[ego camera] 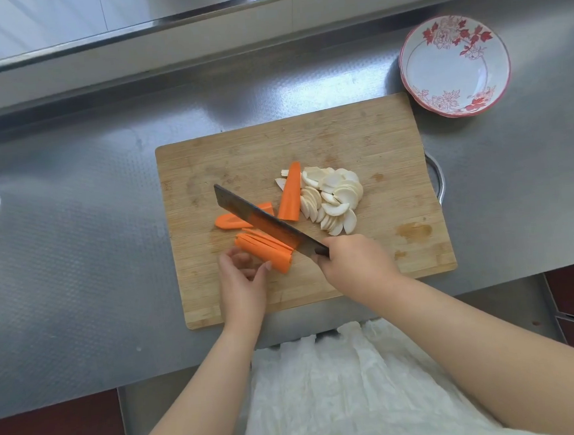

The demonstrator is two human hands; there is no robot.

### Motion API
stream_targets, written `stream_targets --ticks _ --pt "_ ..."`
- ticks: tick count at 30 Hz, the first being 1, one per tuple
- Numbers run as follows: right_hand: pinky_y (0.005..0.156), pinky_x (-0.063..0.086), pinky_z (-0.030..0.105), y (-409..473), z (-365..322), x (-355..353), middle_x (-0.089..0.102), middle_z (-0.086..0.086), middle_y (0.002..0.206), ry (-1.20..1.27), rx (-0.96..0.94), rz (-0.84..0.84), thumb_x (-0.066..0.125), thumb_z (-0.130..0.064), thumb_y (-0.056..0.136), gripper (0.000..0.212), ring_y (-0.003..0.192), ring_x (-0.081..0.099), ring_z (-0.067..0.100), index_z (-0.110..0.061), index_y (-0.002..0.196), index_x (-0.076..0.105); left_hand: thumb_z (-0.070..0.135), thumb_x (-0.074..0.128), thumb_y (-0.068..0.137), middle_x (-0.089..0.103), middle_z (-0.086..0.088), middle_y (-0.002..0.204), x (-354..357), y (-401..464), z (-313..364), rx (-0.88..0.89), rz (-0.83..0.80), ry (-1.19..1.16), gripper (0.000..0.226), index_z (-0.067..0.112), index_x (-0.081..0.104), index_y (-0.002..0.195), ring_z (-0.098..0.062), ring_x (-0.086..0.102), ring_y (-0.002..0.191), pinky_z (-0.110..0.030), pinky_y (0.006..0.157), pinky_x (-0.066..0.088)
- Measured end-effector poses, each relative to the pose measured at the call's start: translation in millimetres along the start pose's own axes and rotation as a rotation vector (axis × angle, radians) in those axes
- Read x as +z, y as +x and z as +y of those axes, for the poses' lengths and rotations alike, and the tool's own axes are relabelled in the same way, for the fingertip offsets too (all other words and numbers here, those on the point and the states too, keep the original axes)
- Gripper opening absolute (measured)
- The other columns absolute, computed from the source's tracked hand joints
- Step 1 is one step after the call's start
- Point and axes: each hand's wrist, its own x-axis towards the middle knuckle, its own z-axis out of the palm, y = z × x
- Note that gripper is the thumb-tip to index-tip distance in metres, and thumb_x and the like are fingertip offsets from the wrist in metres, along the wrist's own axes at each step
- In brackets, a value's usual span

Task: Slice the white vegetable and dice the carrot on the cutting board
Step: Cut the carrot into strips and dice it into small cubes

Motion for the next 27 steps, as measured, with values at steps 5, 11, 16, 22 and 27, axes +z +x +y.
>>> stream_targets --ticks 5,11,16,22,27 --pt "0.046 0.03 0.026 -2 2 0 0.047 -0.008 0.065 0.052 0.008 0.0 0.043 -0.038 0.098 0.023 0.066 0.049 0.018 -0.023 0.082 0.05 0.046 0.082 0.067 0.019 0.0 0.152 -4 6 -10 0.383 -0.06 0.499 0.087 0.024 0.036 0.138 -0.024 0.021 0.138 -0.044 0.108 0.03" --pt "0.047 0.031 0.026 -5 4 0 0.049 -0.009 0.065 0.085 0.026 -0.006 0.045 -0.038 0.098 0.023 0.064 0.048 0.016 -0.026 0.078 0.048 0.051 0.077 0.07 0.007 0.0 0.158 8 8 -14 0.402 -0.094 0.546 0.088 0.022 0.033 0.141 -0.022 0.001 0.146 -0.046 0.115 0.014" --pt "0.046 0.032 0.026 -8 8 1 0.049 -0.009 0.064 0.074 0.024 -0.002 0.045 -0.038 0.098 0.022 0.065 0.05 0.017 -0.026 0.08 0.049 0.052 0.074 0.073 0.006 0.0 0.159 13 9 -13 0.415 -0.075 0.552 0.084 0.021 0.035 0.141 -0.021 0.0 0.147 -0.045 0.117 0.011" --pt "0.046 0.031 0.026 -10 7 2 0.048 -0.008 0.063 0.058 0.024 -0.004 0.045 -0.038 0.098 0.023 0.066 0.05 0.018 -0.026 0.078 0.048 0.053 0.074 0.072 0.01 0.0 0.159 13 10 -18 0.424 -0.069 0.528 0.086 0.02 0.035 0.141 -0.02 0.001 0.147 -0.047 0.118 0.014" --pt "0.045 0.03 0.026 -9 3 2 0.049 -0.006 0.066 0.003 0.005 -0.036 0.042 -0.038 0.098 0.024 0.066 0.052 0.019 -0.023 0.081 0.05 0.051 0.064 0.083 0.045 -0.007 0.129 10 -12 -13 0.317 0.113 0.272 0.057 0.013 0.046 0.122 -0.023 0.041 0.122 -0.038 0.103 0.034"
